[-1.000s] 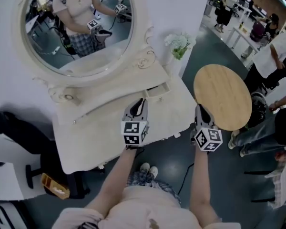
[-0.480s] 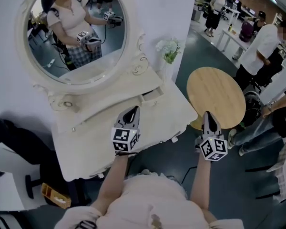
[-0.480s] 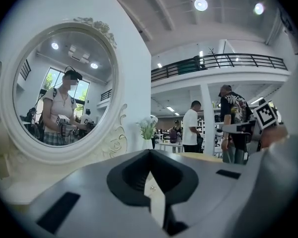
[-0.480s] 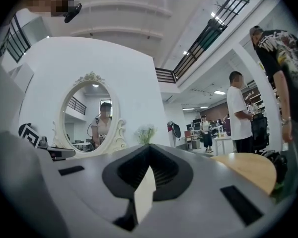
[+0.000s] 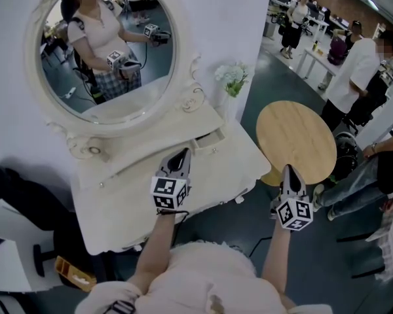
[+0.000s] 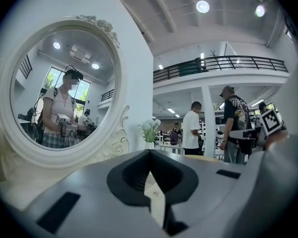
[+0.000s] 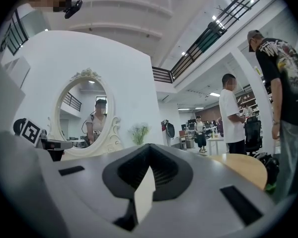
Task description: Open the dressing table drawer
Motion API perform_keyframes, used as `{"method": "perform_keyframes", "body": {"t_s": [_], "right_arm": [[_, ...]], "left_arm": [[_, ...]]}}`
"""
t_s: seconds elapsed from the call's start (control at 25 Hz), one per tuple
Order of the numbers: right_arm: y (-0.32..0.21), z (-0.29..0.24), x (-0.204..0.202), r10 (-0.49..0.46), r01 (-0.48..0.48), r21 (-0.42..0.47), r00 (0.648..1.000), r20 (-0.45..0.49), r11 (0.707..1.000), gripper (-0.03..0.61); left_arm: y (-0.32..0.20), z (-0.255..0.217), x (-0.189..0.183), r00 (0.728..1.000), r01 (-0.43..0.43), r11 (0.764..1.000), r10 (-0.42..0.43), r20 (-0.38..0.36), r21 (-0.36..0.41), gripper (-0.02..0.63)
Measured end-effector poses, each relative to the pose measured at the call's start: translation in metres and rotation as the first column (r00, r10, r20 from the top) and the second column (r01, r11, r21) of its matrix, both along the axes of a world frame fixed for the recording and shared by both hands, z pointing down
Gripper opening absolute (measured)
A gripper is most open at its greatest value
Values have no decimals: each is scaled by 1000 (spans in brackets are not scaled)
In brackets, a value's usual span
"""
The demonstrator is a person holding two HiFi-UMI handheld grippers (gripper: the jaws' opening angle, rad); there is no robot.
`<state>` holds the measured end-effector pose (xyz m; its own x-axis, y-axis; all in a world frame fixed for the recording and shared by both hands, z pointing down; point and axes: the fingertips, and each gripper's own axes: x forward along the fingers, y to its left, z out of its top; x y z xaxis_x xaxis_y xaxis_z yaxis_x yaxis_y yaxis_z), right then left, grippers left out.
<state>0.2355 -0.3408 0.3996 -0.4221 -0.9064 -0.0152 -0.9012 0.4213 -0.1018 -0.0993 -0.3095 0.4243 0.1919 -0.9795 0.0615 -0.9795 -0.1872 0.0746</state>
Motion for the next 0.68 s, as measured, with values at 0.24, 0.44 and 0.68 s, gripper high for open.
{"method": "perform_keyframes", "body": {"t_s": [0.24, 0.44, 0.68], "right_arm": [[-1, 2, -8, -16, 16, -12, 1000, -3, 1000, 15], [0, 4, -6, -18, 18, -17, 1000, -9, 1000, 15], [5, 11, -4, -23, 23, -34, 1000, -18, 999, 15]], "left_arm": [[1, 0, -1, 1000, 1, 1000, -1, -7, -9, 26], [6, 2, 0, 1000, 4, 1000, -4, -3, -16, 26], [10, 5, 1, 1000, 11, 1000, -11, -14, -21, 26]]}}
